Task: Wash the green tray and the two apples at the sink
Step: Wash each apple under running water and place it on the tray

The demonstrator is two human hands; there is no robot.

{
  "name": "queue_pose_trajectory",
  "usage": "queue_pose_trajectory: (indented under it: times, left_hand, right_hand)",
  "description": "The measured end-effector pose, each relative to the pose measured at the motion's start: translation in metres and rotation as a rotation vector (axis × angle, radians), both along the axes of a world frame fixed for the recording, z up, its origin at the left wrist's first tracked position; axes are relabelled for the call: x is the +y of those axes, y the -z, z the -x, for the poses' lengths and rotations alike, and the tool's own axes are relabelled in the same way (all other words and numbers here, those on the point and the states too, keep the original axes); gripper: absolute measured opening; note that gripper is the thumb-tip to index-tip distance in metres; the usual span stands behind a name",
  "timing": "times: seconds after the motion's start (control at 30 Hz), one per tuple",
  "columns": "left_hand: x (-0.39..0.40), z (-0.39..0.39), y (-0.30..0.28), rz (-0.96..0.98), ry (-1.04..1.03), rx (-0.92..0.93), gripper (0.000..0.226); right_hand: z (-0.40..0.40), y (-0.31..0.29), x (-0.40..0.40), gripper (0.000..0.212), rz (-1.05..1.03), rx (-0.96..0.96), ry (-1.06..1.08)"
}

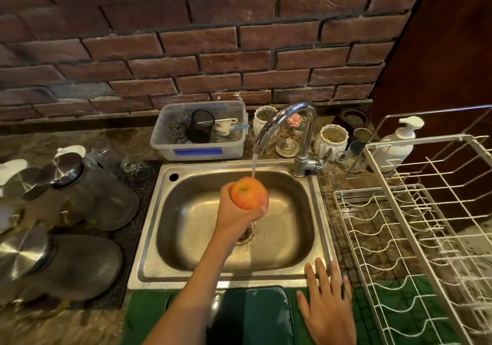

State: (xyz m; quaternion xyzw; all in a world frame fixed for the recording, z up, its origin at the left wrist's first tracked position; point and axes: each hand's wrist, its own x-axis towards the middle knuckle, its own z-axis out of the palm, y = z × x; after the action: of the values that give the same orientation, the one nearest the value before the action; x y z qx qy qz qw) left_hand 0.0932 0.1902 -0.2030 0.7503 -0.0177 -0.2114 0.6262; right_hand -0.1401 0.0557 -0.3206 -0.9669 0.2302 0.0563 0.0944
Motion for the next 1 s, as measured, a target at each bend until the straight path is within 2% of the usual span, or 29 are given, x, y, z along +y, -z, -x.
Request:
queue_pose_trajectory:
  times: [0.23, 0.37, 0.63, 1.0]
  left_hand:
    - [0.02, 0.054, 0.005, -0.109, 0.029, -0.137, 0.092]
    - [0.037, 0.095, 0.011, -0.151, 0.085, -0.114, 0.096]
    - [0.072, 0.172, 0.032, -0.305, 0.194, -0.043, 0.096]
    - [0.101, 0.215, 0.051, -0.419, 0.278, -0.012, 0.102]
  right_hand:
    - [0.003, -0.004, 0.0, 0.08, 0.072, 0.029, -0.028]
    - [0.007, 0.003, -0.001, 0.071, 0.088, 0.035, -0.04]
    - [0.01, 0.008, 0.0, 0.07, 0.08, 0.024, -0.045]
    - [0.011, 0.011, -0.001, 0.069, 0.065, 0.016, -0.035]
